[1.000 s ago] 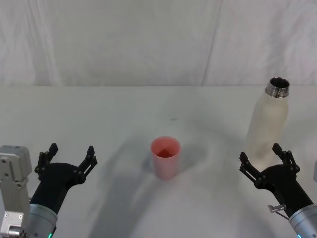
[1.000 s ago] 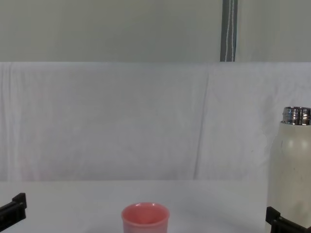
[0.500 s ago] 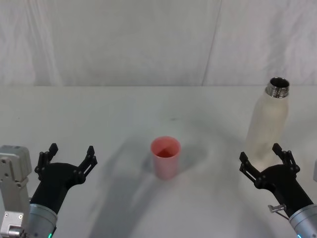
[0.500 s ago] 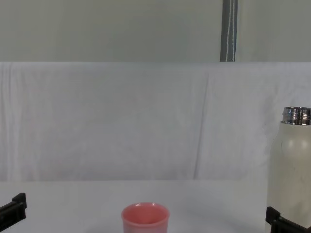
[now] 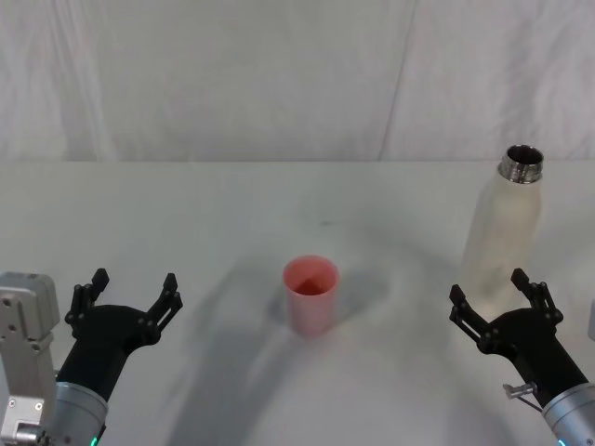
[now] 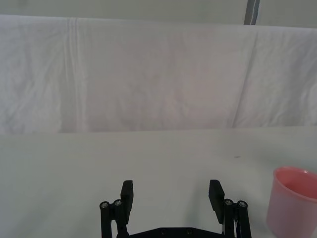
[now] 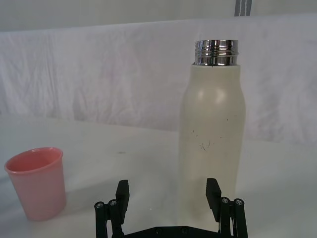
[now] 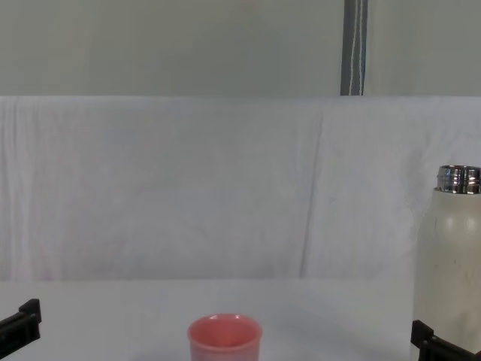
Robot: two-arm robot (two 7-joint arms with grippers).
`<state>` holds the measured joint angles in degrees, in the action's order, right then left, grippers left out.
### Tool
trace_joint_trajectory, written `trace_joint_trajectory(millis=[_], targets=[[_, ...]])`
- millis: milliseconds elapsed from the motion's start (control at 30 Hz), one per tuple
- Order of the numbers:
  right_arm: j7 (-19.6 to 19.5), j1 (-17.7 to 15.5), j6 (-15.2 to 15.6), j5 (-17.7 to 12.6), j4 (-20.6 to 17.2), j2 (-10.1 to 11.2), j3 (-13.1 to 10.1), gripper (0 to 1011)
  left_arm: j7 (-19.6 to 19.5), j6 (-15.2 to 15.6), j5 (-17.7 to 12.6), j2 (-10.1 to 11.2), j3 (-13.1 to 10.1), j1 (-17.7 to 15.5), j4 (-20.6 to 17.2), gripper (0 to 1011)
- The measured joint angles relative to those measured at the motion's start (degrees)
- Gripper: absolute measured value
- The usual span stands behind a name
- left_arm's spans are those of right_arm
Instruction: Grasp the thermos with one hand and pour water into the cup lid.
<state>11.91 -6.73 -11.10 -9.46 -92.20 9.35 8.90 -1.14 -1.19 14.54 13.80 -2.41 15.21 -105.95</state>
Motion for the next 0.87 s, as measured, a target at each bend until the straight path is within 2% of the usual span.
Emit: trace_joint_trajectory(millis=[867], targets=[[0.0,0.0,0.0,0.0,0.0,0.0,0.0,1001,0.0,0.0,0.0,0.0,0.0,0.0,0.0,1001]])
